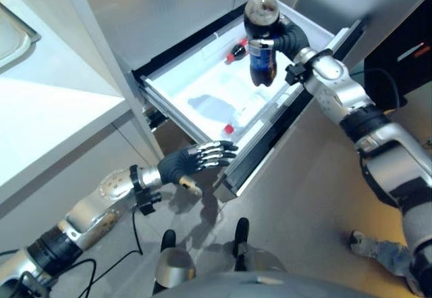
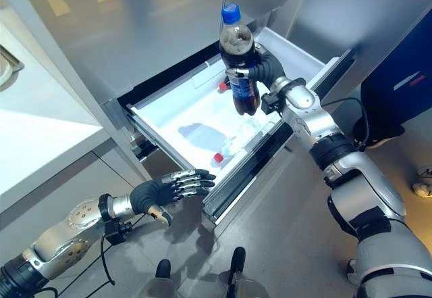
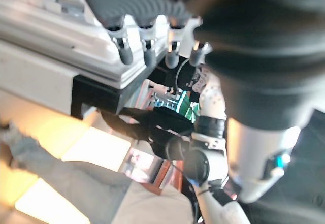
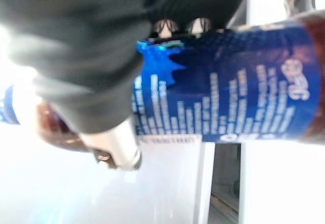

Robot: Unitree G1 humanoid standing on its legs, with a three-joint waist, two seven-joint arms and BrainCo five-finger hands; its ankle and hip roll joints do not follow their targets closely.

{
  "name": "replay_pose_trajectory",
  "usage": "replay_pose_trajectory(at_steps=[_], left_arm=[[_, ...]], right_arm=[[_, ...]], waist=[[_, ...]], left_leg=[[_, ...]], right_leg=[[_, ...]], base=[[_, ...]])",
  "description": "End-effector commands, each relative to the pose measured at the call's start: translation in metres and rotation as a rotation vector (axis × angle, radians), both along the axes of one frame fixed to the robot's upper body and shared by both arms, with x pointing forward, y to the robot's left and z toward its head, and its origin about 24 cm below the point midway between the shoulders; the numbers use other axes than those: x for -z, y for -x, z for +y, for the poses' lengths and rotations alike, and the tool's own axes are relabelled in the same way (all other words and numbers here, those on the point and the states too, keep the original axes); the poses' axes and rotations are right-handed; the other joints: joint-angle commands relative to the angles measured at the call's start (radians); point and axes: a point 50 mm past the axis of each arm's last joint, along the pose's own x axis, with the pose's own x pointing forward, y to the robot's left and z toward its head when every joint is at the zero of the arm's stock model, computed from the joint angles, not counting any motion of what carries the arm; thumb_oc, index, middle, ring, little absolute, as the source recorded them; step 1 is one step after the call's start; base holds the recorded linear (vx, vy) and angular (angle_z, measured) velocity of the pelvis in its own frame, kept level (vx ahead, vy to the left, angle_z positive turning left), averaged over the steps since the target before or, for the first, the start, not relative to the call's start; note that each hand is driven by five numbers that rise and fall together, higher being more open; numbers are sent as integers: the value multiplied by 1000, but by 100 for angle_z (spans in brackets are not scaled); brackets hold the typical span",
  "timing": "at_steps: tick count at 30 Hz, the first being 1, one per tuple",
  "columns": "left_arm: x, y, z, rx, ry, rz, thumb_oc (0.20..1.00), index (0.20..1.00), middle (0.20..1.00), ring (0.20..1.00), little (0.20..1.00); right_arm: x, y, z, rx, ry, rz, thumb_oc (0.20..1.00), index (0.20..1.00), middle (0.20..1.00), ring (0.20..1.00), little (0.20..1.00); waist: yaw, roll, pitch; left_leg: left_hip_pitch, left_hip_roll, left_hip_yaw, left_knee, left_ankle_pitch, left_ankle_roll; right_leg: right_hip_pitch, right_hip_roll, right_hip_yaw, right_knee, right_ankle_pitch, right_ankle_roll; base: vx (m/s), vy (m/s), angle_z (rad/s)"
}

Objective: Take the drinks into the refrigerator

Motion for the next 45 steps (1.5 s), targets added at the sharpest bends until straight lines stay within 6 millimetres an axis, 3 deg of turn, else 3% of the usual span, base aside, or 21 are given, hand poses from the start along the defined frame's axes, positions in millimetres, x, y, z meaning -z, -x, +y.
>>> replay_pose_trajectory(at_steps=[1,3,5,7,8,9,12,13,14,16,17,20,31,45], left_arm=[[-1,8,-10,66,54,41,1000,1000,1000,1000,1000],[-1,7,-10,63,50,44,1000,1000,1000,1000,1000],[-3,6,-11,63,52,32,1000,1000,1000,1000,1000],[-3,5,-12,61,59,31,1000,1000,1000,1000,1000],[-3,5,-12,61,61,30,1000,1000,1000,1000,1000],[-5,5,-13,59,70,21,1000,1000,1000,1000,1000],[-7,4,-12,43,75,4,1000,1000,1000,1000,1000],[-7,4,-12,43,76,3,1000,1000,1000,1000,1000],[-9,5,-10,32,81,-8,1000,1000,1000,1000,1000],[-9,5,-11,31,84,-11,1000,1000,1000,1000,1000],[-11,5,-11,31,80,-21,1000,1000,1000,1000,1000],[-15,5,-11,28,82,-39,1000,1000,1000,1000,1000],[-24,5,-17,18,104,-86,1000,1000,1000,1000,1000],[-29,5,-24,23,133,-111,1000,1000,1000,1000,1000]], right_arm=[[-120,18,12,14,-79,-395,200,200,200,200,200],[-127,19,15,62,10,-440,200,200,200,200,200],[-136,23,18,133,222,-539,200,200,200,200,200],[-133,21,16,200,408,-591,200,200,200,200,200],[-133,21,17,202,411,-593,200,200,200,200,200],[-132,22,16,256,609,-663,200,200,200,200,200],[-118,15,9,343,976,-722,200,200,200,200,200],[-118,15,9,343,978,-724,200,200,200,200,200],[-105,11,3,379,1225,-768,200,200,200,200,200],[-100,10,2,384,1319,-793,200,200,200,200,200],[-85,6,1,366,1583,-839,200,200,200,200,200],[-72,4,-6,355,1797,-874,200,200,200,200,200],[-31,-8,-19,294,2039,-813,200,200,200,200,200],[-18,-15,-25,324,2047,-752,200,200,200,200,200]], waist=[[24,18,20],[29,15,32],[32,8,45],[38,0,57],[36,2,57],[41,-7,71],[50,-17,87],[49,-16,88],[55,-21,100],[57,-21,105],[67,-25,120],[70,-29,138],[90,-18,196],[103,-2,226]], left_leg=[[-76,-66,-62,-4,36,119],[-93,-65,-67,0,41,118],[-116,-67,-74,12,44,116],[-139,-68,-81,25,46,115],[-142,-68,-83,27,45,115],[-159,-69,-91,39,44,115],[-187,-73,-108,53,44,117],[-188,-73,-108,54,43,117],[-199,-75,-114,60,42,117],[-204,-76,-117,64,39,118],[-212,-76,-124,77,28,118],[-240,-83,-135,95,31,118],[-321,-104,-155,161,17,121],[-379,-110,-170,172,25,124]], right_leg=[[-8,41,-28,189,-134,24],[-18,41,-30,191,-131,24],[-34,40,-34,195,-128,24],[-45,38,-39,197,-127,24],[-46,37,-40,198,-127,24],[-52,37,-44,199,-127,23],[-60,34,-53,198,-126,23],[-60,33,-54,198,-126,23],[-65,34,-56,199,-129,24],[-66,32,-57,201,-131,24],[-67,33,-60,207,-140,24],[-80,29,-65,209,-136,24],[-114,13,-79,226,-135,24],[-155,5,-91,234,-130,27]], base=[[0,0,0],[-32,-4,3],[-39,-15,9],[-23,-20,15],[-21,-39,19],[-22,-37,20],[-24,-24,16],[-18,-7,20],[-23,-3,10],[-19,-12,13],[-28,-27,15],[-38,-18,11],[-37,-5,8],[-13,2,8]])
